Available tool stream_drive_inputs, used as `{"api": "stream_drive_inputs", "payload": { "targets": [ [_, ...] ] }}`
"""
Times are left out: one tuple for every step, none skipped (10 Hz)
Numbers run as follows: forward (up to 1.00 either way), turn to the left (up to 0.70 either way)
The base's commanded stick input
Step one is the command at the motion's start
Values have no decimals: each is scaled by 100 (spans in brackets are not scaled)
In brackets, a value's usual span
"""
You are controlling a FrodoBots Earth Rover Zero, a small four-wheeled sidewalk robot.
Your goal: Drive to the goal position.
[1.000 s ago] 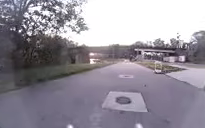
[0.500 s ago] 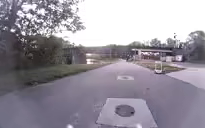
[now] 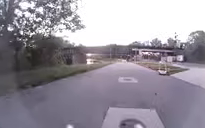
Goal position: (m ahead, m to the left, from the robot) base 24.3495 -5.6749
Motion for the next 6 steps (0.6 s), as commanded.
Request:
{"api": "stream_drive_inputs", "payload": {
  "targets": [
    [70, -35],
    [70, -35],
    [70, -35],
    [70, -35],
    [70, -35],
    [70, -20]
  ]
}}
